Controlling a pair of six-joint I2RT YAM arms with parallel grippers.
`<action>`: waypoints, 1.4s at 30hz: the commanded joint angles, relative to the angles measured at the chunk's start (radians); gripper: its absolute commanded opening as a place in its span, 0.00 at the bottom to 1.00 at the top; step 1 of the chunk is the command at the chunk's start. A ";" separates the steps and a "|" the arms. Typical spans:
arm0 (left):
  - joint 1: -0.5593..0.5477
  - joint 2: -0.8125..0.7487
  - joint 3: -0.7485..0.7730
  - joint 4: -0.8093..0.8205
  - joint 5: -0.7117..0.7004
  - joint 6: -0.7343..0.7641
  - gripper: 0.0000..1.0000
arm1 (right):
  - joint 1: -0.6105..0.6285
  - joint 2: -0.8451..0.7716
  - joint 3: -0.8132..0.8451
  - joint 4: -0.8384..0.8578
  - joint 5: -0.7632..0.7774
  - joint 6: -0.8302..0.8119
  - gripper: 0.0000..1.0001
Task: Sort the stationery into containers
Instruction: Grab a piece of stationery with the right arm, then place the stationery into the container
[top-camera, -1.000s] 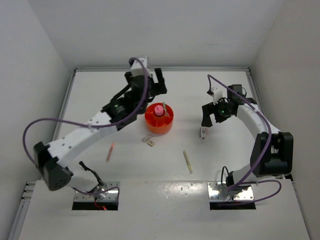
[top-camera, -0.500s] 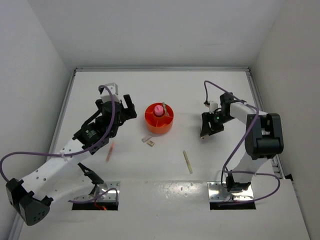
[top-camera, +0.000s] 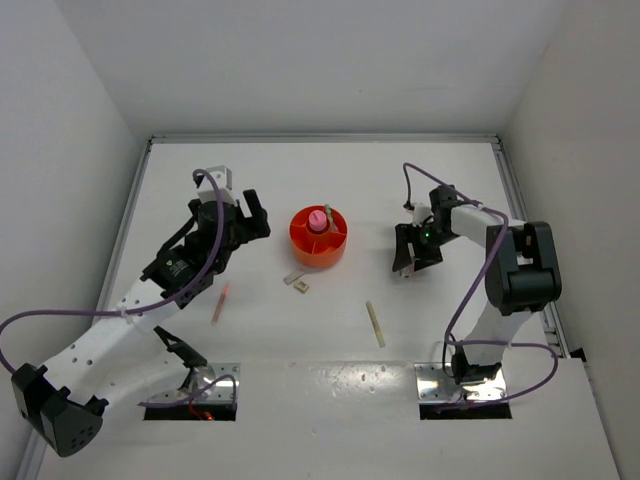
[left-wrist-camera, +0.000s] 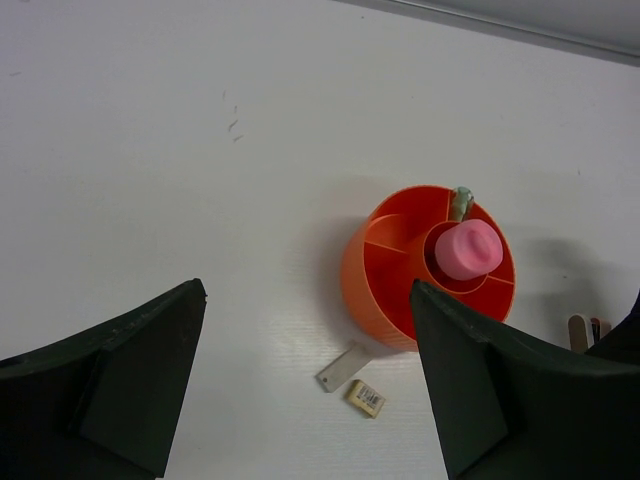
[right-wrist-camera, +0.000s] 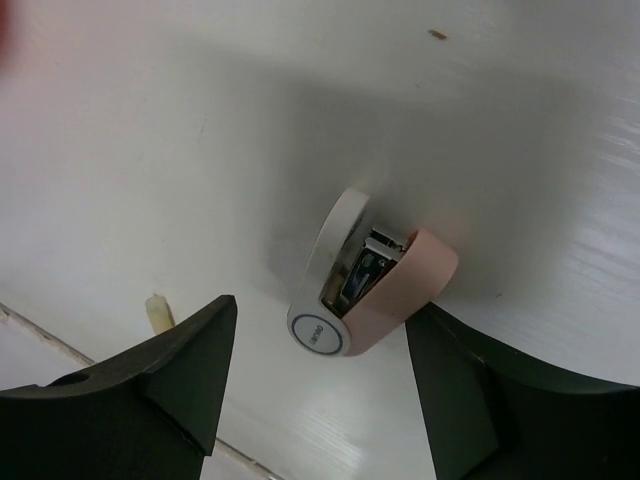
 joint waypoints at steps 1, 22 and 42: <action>0.012 -0.017 -0.004 0.030 0.020 -0.008 0.89 | 0.018 0.014 -0.001 0.038 0.025 0.032 0.69; 0.012 -0.035 -0.013 0.030 0.020 -0.008 0.89 | 0.087 -0.035 -0.059 0.141 0.330 0.089 0.30; 0.031 -0.055 -0.022 0.030 0.020 -0.017 0.89 | 0.139 -0.254 0.013 0.343 -0.456 0.241 0.07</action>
